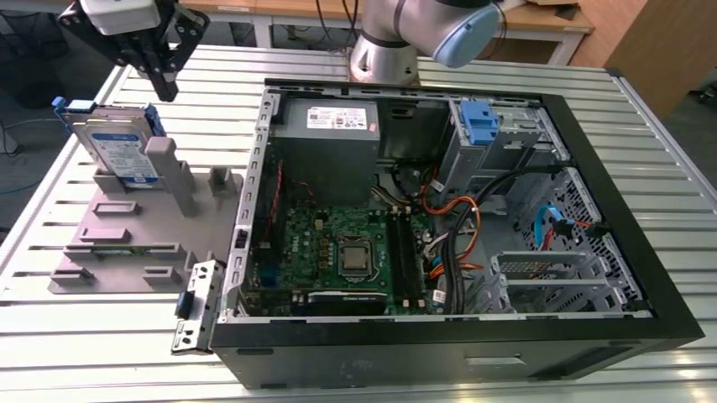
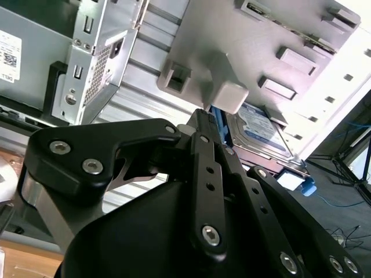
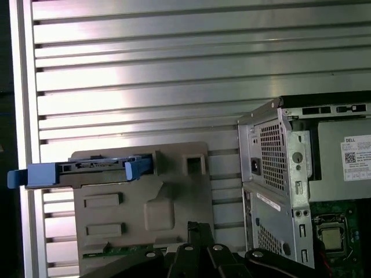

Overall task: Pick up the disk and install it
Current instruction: 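Reach for the disk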

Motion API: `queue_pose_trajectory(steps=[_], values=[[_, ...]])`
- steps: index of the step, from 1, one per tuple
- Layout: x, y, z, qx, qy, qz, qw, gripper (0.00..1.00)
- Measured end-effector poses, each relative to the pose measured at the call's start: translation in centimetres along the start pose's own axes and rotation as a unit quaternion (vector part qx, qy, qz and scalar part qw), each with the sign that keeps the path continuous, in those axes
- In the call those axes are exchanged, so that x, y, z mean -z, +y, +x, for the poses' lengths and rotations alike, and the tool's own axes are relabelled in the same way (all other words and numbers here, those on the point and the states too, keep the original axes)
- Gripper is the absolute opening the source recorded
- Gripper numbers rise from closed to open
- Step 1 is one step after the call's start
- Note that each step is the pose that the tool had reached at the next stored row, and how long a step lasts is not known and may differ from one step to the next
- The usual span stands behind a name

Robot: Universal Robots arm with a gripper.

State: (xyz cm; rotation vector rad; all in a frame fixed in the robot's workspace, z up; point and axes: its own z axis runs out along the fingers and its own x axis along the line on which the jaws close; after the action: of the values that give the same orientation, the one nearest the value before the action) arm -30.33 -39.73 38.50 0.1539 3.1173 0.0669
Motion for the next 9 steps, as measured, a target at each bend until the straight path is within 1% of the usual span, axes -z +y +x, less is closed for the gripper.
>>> queue_pose_trajectory(steps=[7,9], values=[[-0.11,-0.1,1.46,-0.004,-0.0002,0.0,0.99999,0.11],[-0.11,-0.13,1.74,-0.005,-0.0002,0.0001,0.99999,0.11]])
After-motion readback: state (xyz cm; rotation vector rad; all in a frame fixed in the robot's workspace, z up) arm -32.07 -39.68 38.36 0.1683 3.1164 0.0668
